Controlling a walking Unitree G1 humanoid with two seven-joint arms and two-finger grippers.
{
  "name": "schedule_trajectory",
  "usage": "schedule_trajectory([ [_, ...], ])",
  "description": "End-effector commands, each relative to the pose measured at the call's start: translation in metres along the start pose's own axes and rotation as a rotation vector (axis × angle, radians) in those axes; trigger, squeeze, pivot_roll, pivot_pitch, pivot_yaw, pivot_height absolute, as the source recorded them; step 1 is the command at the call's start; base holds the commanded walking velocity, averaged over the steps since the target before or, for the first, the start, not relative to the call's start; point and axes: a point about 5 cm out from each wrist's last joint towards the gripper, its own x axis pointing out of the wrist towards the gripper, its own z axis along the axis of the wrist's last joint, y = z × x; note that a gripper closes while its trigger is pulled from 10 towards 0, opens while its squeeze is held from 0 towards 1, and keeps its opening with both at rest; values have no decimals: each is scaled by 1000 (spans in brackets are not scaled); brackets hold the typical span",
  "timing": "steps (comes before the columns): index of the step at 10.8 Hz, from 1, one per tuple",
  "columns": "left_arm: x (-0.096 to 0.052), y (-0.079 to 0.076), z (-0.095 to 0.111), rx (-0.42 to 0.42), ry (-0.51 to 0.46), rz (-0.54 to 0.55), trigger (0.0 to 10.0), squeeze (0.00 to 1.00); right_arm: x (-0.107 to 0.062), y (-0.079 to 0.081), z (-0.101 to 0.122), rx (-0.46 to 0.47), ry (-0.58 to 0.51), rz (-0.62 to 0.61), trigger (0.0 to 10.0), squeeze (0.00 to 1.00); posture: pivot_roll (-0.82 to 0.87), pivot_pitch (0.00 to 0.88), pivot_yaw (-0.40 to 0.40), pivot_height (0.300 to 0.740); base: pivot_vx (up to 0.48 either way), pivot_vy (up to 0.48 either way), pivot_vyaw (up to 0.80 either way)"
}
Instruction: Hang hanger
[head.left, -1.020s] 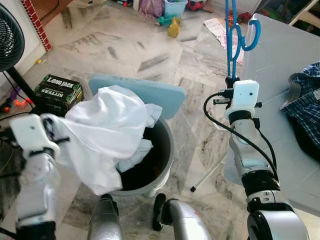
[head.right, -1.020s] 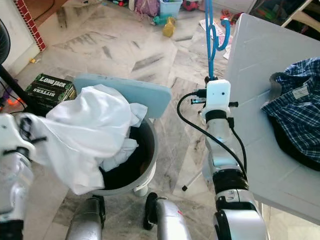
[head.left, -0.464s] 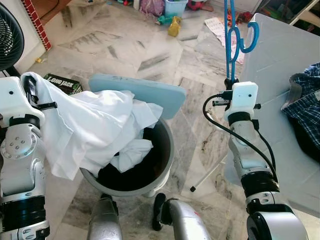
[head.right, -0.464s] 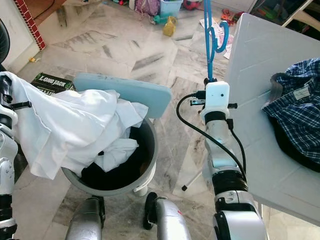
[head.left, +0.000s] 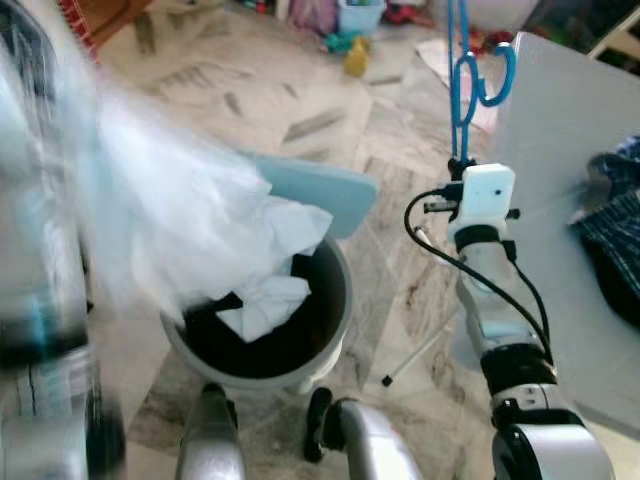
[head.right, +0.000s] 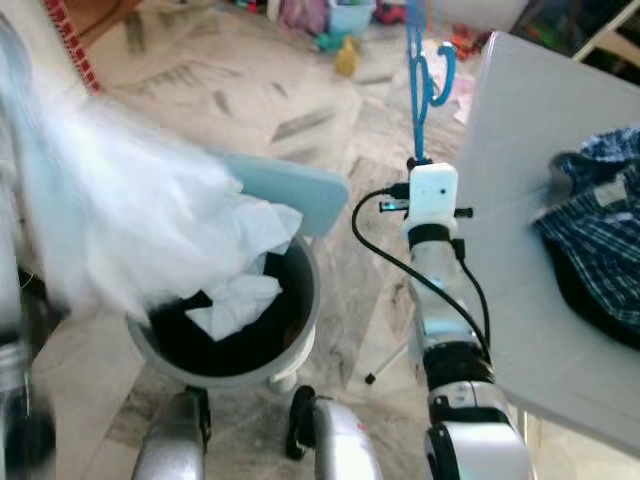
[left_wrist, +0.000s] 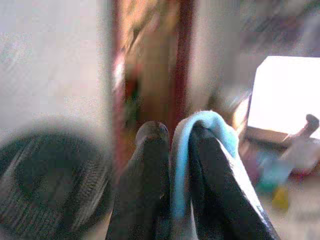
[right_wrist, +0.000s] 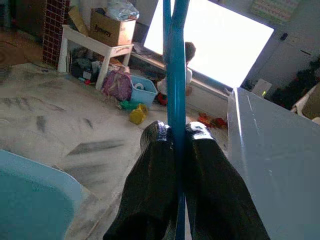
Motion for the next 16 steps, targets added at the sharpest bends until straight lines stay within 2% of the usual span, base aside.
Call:
schedule_trajectory([
  [1,9,-18,11,-26,-53,-118,10000,0,1,-2,2,2,-10,-18,10000,0,157,231,-113,740,0,0,0],
  [2,20,-38,22,-59,-94,-206,10000,0,1,-1,1,7,-9,-27,10000,0,159,226,-100,740,0,0,0],
  [3,24,-47,22,-96,-94,-231,10000,0,0,-1,0,9,-7,-33,10000,0,158,223,-96,740,0,0,0],
  [4,30,-64,27,-142,-110,-302,10000,0,-1,-1,-1,11,-6,-39,10000,0,157,218,-88,740,0,0,0],
  [14,30,-64,27,-142,-110,-302,10000,0,-1,-1,-1,11,-6,-39,10000,0,157,218,-88,740,0,0,0],
  [15,34,-71,30,-149,-124,-341,10000,0,-1,-1,-1,11,-7,-44,10000,0,158,216,-83,740,0,0,0],
  [16,-33,-70,-63,-121,243,-246,10000,0,-18,-21,-19,-44,39,-31,10000,0,159,209,-82,740,0,0,0],
])
